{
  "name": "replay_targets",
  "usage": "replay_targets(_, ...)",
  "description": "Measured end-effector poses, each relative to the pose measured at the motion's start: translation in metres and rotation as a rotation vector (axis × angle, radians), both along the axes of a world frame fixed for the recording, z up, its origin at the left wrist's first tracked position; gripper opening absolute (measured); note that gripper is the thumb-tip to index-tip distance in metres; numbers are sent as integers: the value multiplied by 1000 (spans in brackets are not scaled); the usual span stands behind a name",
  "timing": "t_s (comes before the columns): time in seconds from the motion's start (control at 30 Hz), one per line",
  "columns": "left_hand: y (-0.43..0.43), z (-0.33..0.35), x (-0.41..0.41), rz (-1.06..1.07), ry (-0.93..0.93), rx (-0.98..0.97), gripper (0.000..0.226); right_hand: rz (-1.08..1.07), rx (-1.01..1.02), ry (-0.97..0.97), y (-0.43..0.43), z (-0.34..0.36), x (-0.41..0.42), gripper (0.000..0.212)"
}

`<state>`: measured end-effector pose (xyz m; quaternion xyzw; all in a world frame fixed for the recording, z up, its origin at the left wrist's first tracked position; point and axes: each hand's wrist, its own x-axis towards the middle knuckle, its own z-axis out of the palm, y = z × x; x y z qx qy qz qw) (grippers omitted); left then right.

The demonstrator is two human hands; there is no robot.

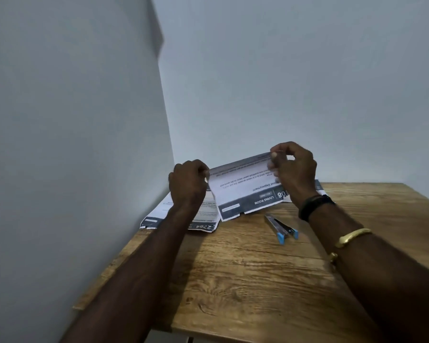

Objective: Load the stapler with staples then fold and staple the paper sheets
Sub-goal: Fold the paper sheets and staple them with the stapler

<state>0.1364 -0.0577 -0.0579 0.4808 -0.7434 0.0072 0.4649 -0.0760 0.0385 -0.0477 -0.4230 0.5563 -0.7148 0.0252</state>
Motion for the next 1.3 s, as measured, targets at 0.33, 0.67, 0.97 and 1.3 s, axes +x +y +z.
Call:
replay_targets(0.33,32,-3,-42,-333,703,803,62,0,-64,-86,44,1,-39,12)
replay_targets(0.67,29,-23,-80,-466,820,1144,12,91,187,-56,73,-39,-68,15)
replay_targets(0.97,21,-46,-84,-313,868,972,31,-38,695,514,72,-43,-49,17)
replay_targets(1.3,14,-46,-94,-338,850,992,24,135,1081,634,59,-35,-9,55)
